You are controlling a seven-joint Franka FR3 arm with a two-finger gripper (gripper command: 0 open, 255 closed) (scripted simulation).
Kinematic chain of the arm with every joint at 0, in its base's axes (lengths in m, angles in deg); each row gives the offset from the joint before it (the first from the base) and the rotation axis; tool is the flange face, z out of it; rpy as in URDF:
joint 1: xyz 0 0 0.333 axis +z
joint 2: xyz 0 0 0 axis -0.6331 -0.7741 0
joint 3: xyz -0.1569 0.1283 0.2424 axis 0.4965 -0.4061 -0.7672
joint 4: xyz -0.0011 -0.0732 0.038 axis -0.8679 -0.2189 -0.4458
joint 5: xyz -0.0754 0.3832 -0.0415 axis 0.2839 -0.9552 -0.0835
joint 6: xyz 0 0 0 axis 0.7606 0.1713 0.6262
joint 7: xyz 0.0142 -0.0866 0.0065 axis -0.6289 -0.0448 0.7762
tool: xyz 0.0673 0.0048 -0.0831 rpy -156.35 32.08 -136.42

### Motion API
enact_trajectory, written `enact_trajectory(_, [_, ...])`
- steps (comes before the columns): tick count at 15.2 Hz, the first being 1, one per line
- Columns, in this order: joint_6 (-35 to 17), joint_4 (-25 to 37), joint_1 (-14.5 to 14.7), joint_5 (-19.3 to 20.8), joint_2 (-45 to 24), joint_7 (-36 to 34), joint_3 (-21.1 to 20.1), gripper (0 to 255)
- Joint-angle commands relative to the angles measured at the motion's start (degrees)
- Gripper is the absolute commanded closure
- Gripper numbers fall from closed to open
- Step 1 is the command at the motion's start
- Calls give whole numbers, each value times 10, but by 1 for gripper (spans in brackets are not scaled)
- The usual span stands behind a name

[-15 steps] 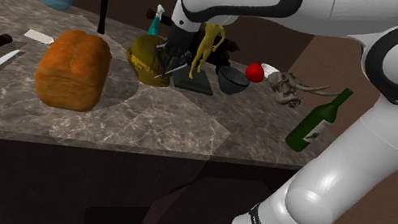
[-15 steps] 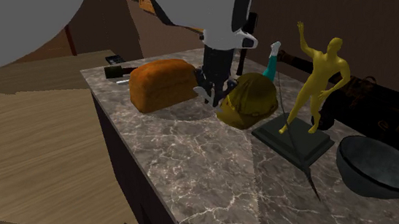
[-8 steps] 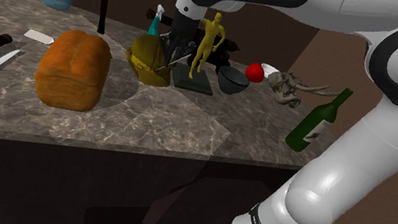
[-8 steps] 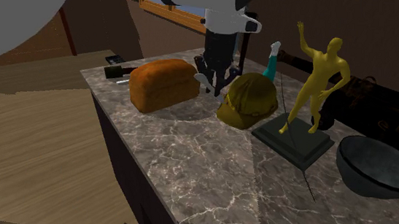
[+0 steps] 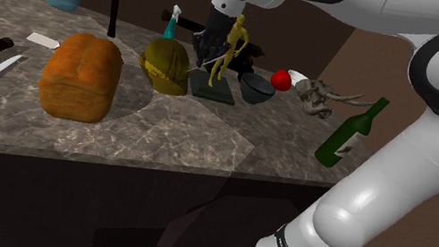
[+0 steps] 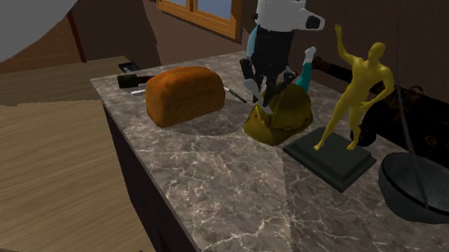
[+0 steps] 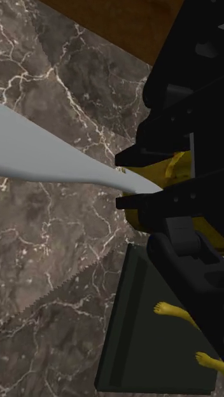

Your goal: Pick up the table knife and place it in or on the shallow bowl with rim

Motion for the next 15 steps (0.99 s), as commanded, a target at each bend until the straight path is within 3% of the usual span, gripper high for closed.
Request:
enact_trajectory(1, [1,-2,-13,0,3,26,13,255])
enact_trajectory(15, [27,64,-107,-2,-42,211,104,255])
